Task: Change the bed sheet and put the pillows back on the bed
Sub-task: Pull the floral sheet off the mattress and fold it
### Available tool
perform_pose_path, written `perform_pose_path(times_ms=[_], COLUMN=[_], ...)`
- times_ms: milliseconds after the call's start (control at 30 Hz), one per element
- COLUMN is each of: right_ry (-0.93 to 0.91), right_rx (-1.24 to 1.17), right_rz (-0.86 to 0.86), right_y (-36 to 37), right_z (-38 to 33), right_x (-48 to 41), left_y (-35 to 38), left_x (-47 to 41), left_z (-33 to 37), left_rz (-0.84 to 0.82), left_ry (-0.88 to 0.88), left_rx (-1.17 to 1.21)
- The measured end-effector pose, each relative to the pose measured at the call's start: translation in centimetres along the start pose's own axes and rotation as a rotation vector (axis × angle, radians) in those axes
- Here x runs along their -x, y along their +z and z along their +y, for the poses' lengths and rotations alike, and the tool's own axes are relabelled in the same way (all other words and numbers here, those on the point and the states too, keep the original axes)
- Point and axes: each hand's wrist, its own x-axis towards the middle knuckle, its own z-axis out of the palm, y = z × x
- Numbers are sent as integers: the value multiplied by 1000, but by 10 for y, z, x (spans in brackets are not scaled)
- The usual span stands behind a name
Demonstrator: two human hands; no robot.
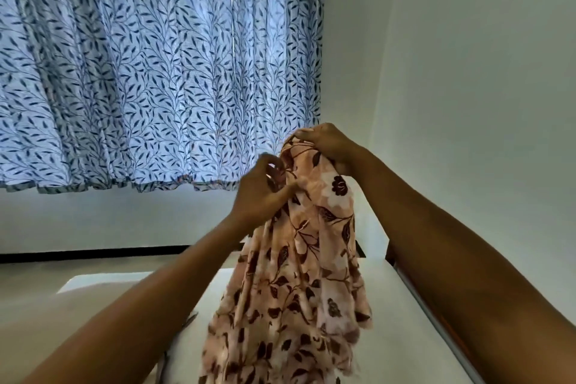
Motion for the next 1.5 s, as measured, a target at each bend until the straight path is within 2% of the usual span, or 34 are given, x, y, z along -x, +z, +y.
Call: perform_pose_path(times_ms=[67, 133, 367, 433, 500, 567, 667, 800, 967, 1033, 1100, 1200, 1267, 1367, 1500], right_ry=[22, 54, 95, 109, 112, 111, 107, 117, 132, 167, 189, 174, 144, 141, 109], right_rx=[56, 48, 73, 99, 97, 102, 114, 161, 255, 167, 75, -31, -100, -116, 6], right_rz=[-18, -36, -67, -79, -67, -53, -50, -3, -1, 12, 46, 74, 61, 65, 93], right_y=[6, 7, -13, -16, -16, -16, -12, -6, -1, 1, 2, -4, -8, -15, -13], right_z=[7, 16, 44, 50, 54, 59, 58, 65, 95, 104, 104, 91, 81, 74, 83], right_x=[0, 2, 13, 19, 23, 24, 26, 26, 36, 45, 48, 46, 45, 43, 49], left_y=[12, 14, -3, -5, -2, 3, 10, 12, 5, 7, 13, 22, 29, 34, 29], left_x=[5, 3, -13, -15, -14, -5, 7, -8, -25, -25, -21, -6, 4, -1, -23], left_z=[-1, -5, 10, 15, 16, 16, 20, 33, 44, 42, 31, 16, 12, 16, 26], left_rz=[36, 97, 67, 59, -16, -164, -285, -174, -152, -121, -136, -311, -387, -286, -197], left_ry=[-43, -111, -272, -300, -319, -330, -262, -234, -287, -301, -286, -233, -142, 31, 88], left_rx=[-68, -39, 349, 394, 370, 310, 212, 298, 490, 435, 250, -99, -203, -276, -412])
